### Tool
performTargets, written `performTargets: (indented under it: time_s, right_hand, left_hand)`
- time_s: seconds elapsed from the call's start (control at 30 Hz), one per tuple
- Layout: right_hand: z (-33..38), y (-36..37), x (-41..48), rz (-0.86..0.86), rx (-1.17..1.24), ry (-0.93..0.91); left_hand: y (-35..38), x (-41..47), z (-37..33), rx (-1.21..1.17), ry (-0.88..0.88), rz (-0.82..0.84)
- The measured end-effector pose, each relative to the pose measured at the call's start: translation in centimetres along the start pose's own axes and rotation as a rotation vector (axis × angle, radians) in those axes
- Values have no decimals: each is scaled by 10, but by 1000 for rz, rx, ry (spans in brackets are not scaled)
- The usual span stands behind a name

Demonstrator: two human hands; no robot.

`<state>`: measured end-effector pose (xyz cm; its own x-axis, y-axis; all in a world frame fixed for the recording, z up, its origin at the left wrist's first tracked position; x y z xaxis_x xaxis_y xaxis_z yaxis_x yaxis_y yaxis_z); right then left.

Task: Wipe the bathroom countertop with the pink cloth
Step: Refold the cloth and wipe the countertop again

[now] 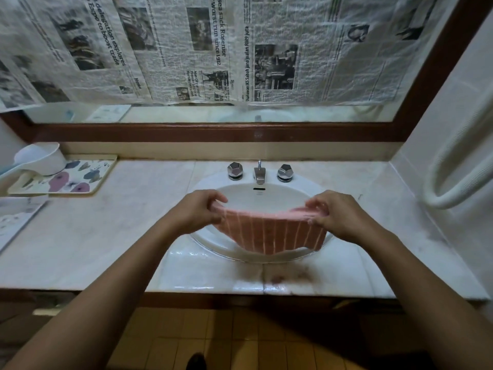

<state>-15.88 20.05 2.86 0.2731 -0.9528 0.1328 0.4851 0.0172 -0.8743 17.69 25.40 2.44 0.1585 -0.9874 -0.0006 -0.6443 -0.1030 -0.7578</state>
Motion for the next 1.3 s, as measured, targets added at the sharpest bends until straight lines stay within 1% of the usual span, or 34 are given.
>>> performTargets:
  time_s: [0.03,0.1,0.17,0.2,0.23,0.27,0.3,0.37,0.4,0.47,0.5,0.53,0.6,0.63,0.67,0.73,0.77,0.83,0.9,0.93,1.03,1.07,1.1,1.13,1.17,1.23,1.3]
  right_hand:
    - [-2,2,-2,4,-12,-5]
    - [-7,1,-7,24,-30,-18]
    - [-13,-6,-16,69,3,-16]
    - [-16,-10,-21,114,99,19]
    - [-20,-13,-24,165,235,72]
    - [-22,-15,-25,193,373,126]
    - [-24,-17,-25,176,479,181]
    - [-28,-14,-20,49,652,348]
    - [-29,-10,-18,-33,729,437]
    - [-25,0,-19,-146,864,555]
    - [-20,6,-20,-149,925,565]
    - [-12,11,-23,-114,987,538]
    - [8,22,-30,36,1055,420]
    - [15,31,-33,93,999,350]
    - [18,40,-36,90,877,300]
    - [13,52,-42,8,592,313]
    - [2,55,-47,-9,526,368]
    - [-27,53,-58,-27,546,567]
    - [-61,42,-70,-90,550,758]
    - [-77,33,-76,-146,502,815]
    - [-110,5,-81,-332,191,845]
    - [-114,0,-78,-385,126,818]
    - [-116,1,-73,-403,96,794]
    - [-117,5,-69,-378,81,770]
    - [-119,13,-67,-313,61,741]
    - [-129,40,-70,-128,-2,682]
    - [-145,64,-85,38,-67,696]
  left_hand:
    - [4,0,-3,136,62,-20]
    - [8,0,-7,296,158,-45]
    - [3,0,-5,369,194,-7]
    - [-1,1,-3,368,185,25]
    - [-5,1,0,336,164,62]
    - [-9,2,2,255,124,97]
    - [-11,3,3,116,60,125]
    - [-7,2,0,-225,-92,142]
    - [0,2,-5,-343,-145,131]
    - [17,2,-23,-451,-179,105]
    - [29,0,-35,-496,-184,113]
    - [41,-1,-47,-544,-184,134]
    - [67,-4,-71,-575,-123,214]
    - [78,-6,-82,-542,-65,263]
    - [89,-6,-91,-488,-4,300]
    - [98,-3,-100,-390,68,270]
    - [98,2,-100,-368,85,230]
    - [97,14,-91,-384,75,170]
    - [102,27,-73,-362,57,169]
    - [108,31,-64,-320,63,187]
    - [145,30,-46,-161,128,268]
    - [161,25,-45,-134,160,304]
    - [179,18,-44,-112,192,341]
    - [198,10,-45,-93,226,373]
    - [215,3,-46,-68,261,405]
    - [247,-10,-48,-6,336,466]
    - [273,-18,-52,44,421,467]
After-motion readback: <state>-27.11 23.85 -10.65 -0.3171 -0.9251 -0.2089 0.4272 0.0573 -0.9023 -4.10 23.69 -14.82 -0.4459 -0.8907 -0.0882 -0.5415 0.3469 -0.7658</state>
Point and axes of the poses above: each hand's wrist, its own x-axis towards the middle knuckle, its own y-axis out of the palm, z = x × y, the point moved 2 cm from there along x, towards the middle knuckle, and after that the axes turned 11 degrees about -z, right-handed, at the moved point
